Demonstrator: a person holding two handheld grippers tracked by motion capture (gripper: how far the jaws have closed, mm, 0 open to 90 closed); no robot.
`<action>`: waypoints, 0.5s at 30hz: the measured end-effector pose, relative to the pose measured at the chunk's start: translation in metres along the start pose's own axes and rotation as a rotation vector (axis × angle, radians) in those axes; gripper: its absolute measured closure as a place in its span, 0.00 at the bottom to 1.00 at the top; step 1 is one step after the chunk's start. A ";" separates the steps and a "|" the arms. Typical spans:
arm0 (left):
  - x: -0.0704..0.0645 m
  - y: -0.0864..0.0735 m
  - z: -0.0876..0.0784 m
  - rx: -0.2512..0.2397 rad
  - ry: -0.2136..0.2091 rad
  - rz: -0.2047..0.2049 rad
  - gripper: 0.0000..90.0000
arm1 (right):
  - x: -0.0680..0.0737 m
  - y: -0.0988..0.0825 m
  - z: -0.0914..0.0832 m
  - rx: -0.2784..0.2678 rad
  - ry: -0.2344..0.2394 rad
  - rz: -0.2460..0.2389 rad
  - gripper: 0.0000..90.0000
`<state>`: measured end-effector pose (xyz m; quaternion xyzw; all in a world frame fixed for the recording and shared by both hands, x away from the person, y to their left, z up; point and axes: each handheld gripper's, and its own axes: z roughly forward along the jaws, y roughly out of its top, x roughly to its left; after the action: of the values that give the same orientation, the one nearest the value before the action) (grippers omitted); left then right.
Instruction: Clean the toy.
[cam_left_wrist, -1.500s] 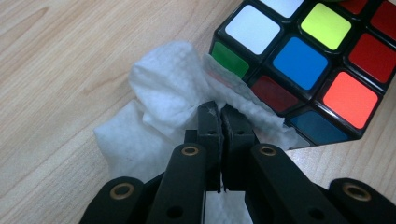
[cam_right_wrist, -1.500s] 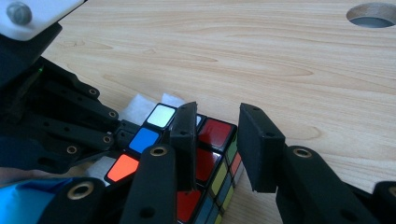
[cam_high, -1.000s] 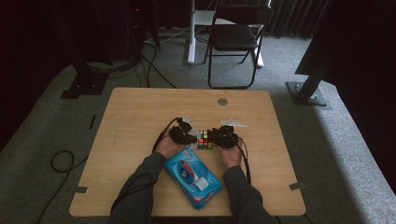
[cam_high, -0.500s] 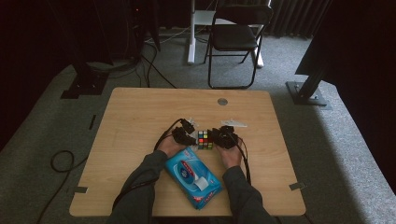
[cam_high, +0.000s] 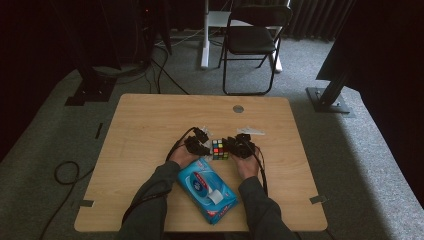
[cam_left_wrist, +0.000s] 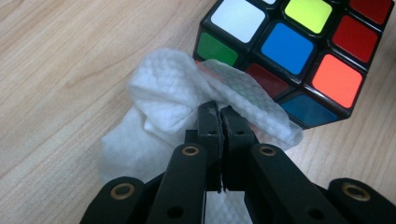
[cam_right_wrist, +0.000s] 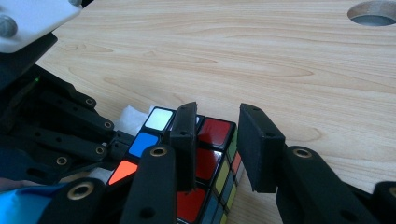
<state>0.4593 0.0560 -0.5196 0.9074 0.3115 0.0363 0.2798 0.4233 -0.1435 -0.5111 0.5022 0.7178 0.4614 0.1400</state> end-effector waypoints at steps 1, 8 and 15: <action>0.000 0.000 0.001 -0.012 0.007 -0.011 0.98 | 0.000 0.001 0.000 0.007 -0.005 -0.002 0.76; 0.001 0.001 0.001 -0.021 0.030 -0.010 0.97 | 0.001 0.003 0.000 0.015 -0.005 -0.014 0.77; 0.006 -0.001 -0.005 -0.060 0.051 -0.050 0.96 | 0.002 0.003 0.001 0.022 0.012 -0.040 0.78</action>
<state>0.4618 0.0626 -0.5169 0.8892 0.3399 0.0617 0.2999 0.4247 -0.1408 -0.5084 0.4864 0.7336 0.4537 0.1394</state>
